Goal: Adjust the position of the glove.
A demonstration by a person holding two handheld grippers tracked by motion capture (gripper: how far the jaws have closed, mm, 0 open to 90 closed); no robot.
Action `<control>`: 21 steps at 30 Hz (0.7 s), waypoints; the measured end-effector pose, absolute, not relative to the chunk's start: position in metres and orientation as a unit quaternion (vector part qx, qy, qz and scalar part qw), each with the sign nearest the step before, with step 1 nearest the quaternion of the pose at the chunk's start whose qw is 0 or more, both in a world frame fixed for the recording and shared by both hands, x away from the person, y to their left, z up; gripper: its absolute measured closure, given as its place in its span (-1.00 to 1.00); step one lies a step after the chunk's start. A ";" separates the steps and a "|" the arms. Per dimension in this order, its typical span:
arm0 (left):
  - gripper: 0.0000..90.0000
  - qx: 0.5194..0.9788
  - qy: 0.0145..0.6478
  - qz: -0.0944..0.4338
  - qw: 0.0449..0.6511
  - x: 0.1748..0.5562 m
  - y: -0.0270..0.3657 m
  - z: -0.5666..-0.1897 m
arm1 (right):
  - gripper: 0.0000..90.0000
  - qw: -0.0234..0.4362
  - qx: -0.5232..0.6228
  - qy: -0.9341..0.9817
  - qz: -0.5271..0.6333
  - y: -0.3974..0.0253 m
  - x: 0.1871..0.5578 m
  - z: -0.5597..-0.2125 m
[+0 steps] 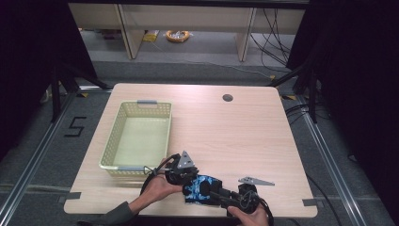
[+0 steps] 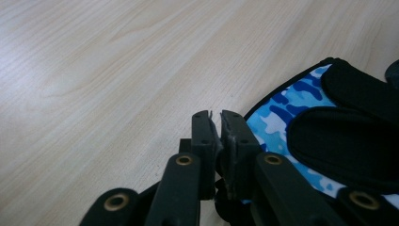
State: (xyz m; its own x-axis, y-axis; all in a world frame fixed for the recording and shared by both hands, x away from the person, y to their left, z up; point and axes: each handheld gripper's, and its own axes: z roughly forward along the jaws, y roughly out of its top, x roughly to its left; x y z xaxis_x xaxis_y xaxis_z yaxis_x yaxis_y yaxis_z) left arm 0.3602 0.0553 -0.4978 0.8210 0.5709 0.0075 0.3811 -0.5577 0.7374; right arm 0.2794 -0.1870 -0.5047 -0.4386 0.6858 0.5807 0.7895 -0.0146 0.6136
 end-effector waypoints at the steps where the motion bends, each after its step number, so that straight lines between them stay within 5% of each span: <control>1: 0.83 0.875 0.272 0.128 0.379 0.361 0.056 -0.498 | 0.03 0.054 -0.527 -0.700 -0.479 -0.187 0.279 -0.505; 6: 0.46 0.867 0.280 0.116 0.397 0.360 0.062 -0.488 | -0.13 0.040 -0.539 -0.694 -0.475 -0.188 0.273 -0.499; 13: 0.34 0.849 0.286 0.105 0.430 0.346 0.084 -0.470 | 0.06 -0.026 -0.472 -0.752 -0.460 -0.195 0.271 -0.486; 21: 0.15 0.848 0.299 0.055 0.434 0.317 0.103 -0.482 | 0.09 -0.030 -0.437 -0.797 -0.416 -0.187 0.266 -0.489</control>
